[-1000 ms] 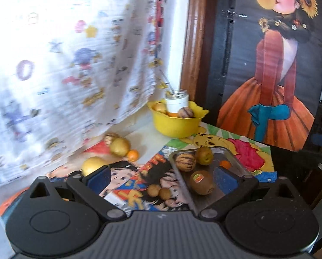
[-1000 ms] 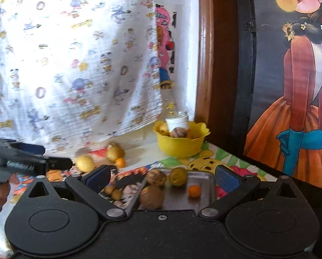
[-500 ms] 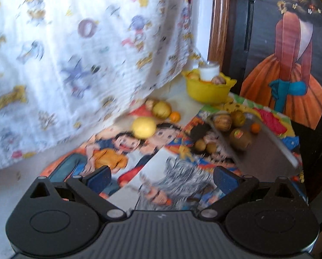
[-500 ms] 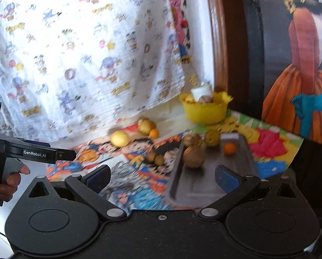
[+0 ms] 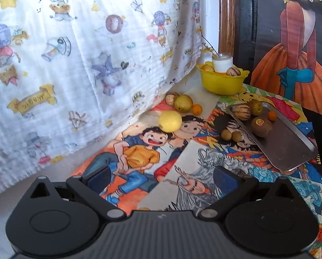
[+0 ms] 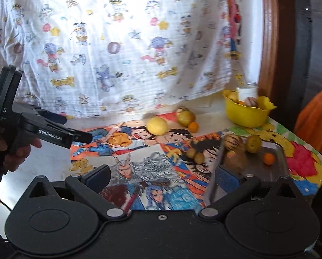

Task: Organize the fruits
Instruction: 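Reach the left tool to the yellow lemon while the right tool reaches two small brown fruits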

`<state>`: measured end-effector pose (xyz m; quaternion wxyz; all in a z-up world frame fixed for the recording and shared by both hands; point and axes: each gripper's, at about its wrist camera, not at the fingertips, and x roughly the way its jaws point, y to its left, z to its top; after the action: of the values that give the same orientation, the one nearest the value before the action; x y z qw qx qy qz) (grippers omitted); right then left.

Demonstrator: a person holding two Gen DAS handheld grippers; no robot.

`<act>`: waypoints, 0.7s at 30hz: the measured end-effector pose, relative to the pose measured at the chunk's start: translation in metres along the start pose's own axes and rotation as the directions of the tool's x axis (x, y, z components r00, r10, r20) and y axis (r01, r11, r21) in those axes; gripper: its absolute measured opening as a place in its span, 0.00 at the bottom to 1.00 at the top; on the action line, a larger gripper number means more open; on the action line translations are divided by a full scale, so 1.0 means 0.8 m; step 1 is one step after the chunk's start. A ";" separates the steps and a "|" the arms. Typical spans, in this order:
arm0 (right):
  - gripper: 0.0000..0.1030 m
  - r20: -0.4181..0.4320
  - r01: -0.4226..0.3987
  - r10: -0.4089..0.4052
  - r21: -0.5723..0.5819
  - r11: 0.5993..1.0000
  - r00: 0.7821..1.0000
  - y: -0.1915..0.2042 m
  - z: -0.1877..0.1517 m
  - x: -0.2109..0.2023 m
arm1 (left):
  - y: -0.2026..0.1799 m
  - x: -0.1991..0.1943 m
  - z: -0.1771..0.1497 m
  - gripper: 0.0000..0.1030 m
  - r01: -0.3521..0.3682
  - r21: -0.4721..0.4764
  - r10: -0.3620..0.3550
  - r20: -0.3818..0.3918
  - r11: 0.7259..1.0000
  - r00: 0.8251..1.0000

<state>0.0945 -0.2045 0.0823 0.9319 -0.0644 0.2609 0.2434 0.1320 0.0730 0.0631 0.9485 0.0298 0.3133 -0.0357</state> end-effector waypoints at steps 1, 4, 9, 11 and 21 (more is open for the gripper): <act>1.00 -0.002 -0.009 0.009 -0.006 1.000 1.000 0.002 0.003 0.006 | 0.001 0.001 0.003 1.00 0.001 0.003 -0.001 0.008 1.000 1.000; 0.99 -0.012 -0.043 0.043 -0.047 0.998 0.999 0.006 0.019 0.028 | 0.004 0.007 0.015 1.00 0.001 0.017 -0.002 0.026 1.000 1.000; 0.99 -0.014 -0.062 0.061 -0.143 0.988 0.998 0.007 0.046 0.061 | 0.005 0.028 0.039 1.00 -0.011 0.070 0.007 0.060 0.997 0.998; 0.99 -0.017 -0.065 0.063 -0.161 0.985 0.998 0.002 0.054 0.075 | 0.006 0.040 0.046 1.00 -0.011 0.082 0.006 0.058 0.997 0.998; 0.99 -0.062 -0.071 0.060 -0.211 0.975 0.996 -0.033 0.065 0.142 | 0.000 0.110 0.072 1.00 0.008 0.137 -0.013 0.038 0.991 0.999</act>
<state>0.2156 -0.1667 0.0679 0.9037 -0.1617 0.2609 0.2986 0.2362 0.0643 0.0568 0.9499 0.0922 0.2918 -0.0627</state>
